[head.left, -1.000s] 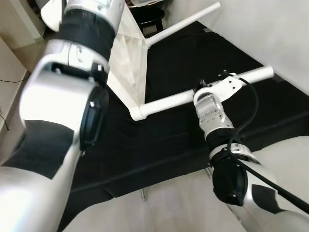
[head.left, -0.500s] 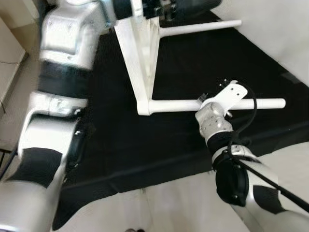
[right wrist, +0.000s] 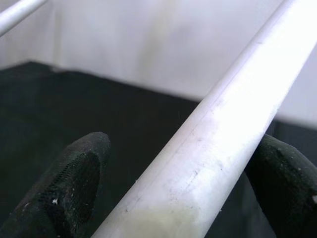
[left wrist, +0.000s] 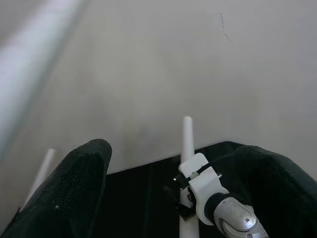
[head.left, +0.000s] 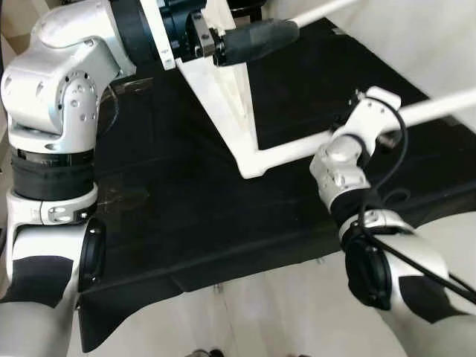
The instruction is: Building children table
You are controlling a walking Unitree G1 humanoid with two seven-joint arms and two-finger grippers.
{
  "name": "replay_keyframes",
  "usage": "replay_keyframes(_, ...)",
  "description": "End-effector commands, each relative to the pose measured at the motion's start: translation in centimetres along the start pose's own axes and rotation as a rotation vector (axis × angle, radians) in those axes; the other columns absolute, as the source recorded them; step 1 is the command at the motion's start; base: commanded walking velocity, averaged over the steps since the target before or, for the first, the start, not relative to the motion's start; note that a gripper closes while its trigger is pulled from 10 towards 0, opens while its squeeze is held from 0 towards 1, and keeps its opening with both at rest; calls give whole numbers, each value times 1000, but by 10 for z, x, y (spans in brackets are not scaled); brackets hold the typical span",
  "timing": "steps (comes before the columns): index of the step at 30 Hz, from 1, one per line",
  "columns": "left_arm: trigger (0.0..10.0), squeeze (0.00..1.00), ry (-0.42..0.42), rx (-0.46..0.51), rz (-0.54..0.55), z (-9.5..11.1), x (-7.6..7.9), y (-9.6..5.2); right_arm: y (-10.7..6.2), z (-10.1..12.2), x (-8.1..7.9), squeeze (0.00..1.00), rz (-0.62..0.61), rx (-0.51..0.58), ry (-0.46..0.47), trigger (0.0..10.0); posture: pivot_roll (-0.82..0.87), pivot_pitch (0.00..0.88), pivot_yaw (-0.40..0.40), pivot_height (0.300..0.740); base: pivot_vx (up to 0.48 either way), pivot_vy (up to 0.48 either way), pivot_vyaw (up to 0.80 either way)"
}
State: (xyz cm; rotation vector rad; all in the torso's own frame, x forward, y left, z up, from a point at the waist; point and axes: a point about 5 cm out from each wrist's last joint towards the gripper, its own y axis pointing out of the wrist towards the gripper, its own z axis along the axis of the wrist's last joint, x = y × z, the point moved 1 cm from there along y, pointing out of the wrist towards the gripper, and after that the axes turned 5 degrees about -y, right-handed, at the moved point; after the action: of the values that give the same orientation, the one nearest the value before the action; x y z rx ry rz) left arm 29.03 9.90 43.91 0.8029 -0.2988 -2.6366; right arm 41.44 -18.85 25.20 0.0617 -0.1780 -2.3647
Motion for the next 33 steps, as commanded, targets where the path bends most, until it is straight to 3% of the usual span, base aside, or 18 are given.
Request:
replay_keyframes(1,10000,0,4,-3,9,4,1,-10,-4,-31,4,1000,13,-60,-162,10000,-3,158,22,740,0,0,0)
replay_keyframes(7,10000,0,1,-5,20,12,2,-21,-9,-57,6,1000,40,-225,-129,10000,-6,160,20,740,0,0,0)
replay_keyframes(8,10000,0,2,-6,23,13,2,-23,-14,-71,7,1000,50,-314,-109,10000,-5,161,18,740,0,0,0)
replay_keyframes(10,10000,0,2,-6,23,13,2,-23,-14,-71,7,1000,50,-314,-109,10000,-5,161,18,740,0,0,0)
replay_keyframes(11,10000,0,-2,-11,33,12,0,-24,-25,-101,11,1000,59,-497,-66,10000,-2,161,12,740,0,0,0)
replay_keyframes(14,10000,0,-2,-16,44,11,-2,-24,-32,-114,13,1000,65,-560,-77,10000,2,163,8,740,0,0,0)
replay_keyframes(18,10000,0,0,-19,51,10,-3,-24,-35,-118,13,1000,73,-573,-89,10000,2,161,5,740,0,0,0)
replay_keyframes(25,10000,0,2,-43,113,4,-5,-29,-34,-110,5,1000,102,-584,20,10000,0,160,2,740,0,0,0)
replay_keyframes(33,10000,0,-59,-93,254,-24,-10,-44,-34,-103,-1,1000,132,-574,50,10000,-5,158,5,740,0,0,0)
